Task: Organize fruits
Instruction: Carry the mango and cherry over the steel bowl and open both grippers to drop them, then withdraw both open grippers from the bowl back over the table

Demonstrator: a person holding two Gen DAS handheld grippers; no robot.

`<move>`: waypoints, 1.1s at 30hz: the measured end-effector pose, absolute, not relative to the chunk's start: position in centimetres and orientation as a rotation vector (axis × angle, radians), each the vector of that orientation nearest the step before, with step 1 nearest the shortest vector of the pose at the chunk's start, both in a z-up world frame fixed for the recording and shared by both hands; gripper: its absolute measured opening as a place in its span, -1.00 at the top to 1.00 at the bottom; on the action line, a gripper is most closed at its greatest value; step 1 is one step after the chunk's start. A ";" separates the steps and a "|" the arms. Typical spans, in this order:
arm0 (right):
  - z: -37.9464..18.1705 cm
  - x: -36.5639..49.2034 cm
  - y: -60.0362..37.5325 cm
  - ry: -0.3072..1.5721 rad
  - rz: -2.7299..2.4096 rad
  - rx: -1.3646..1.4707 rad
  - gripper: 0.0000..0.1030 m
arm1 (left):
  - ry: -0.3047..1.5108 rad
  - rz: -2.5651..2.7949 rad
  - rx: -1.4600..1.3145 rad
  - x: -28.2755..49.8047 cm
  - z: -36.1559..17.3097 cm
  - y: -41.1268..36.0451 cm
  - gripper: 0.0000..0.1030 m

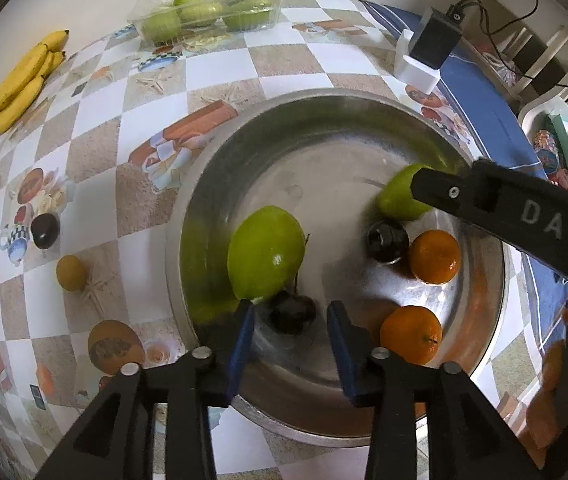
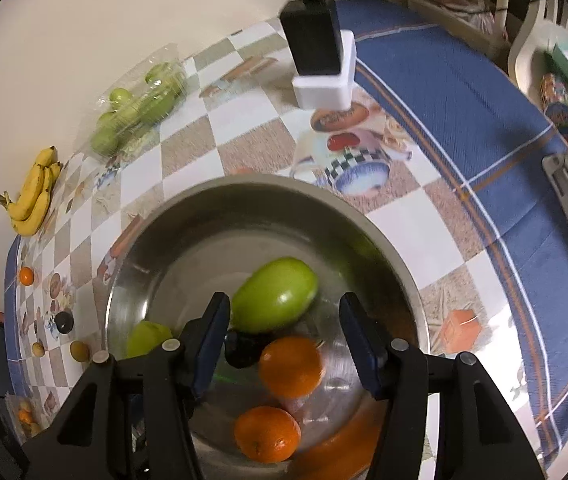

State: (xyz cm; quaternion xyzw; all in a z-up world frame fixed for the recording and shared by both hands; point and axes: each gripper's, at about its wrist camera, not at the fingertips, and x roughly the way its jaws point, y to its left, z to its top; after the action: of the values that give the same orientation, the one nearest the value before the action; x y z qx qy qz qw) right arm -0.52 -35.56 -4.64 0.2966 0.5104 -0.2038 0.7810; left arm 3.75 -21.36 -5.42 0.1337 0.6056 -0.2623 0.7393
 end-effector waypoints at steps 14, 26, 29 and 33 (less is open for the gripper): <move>-1.3 -0.8 -34.7 1.050 -0.430 0.601 -0.13 | 1.254 -0.468 0.128 7.2 -2.4 -17.4 0.17; -1.2 -0.8 -33.8 1.073 -0.405 0.596 -0.13 | 1.209 -0.261 -0.054 11.2 -1.6 -9.6 0.08; -1.1 -0.7 -33.3 1.087 -0.401 0.578 -0.13 | 1.214 -0.220 -0.087 11.7 -1.6 -8.0 -0.01; -1.2 -0.5 -32.8 1.099 -0.393 0.560 -0.13 | 1.220 -0.167 -0.104 12.1 -1.9 -6.5 -0.32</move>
State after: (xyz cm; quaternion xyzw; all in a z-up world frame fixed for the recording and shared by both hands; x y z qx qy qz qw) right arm -0.54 -32.80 -1.20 0.2609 0.5118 -0.1832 0.7978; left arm 12.07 -6.52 -1.87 -0.0489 0.5721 -0.0782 0.8150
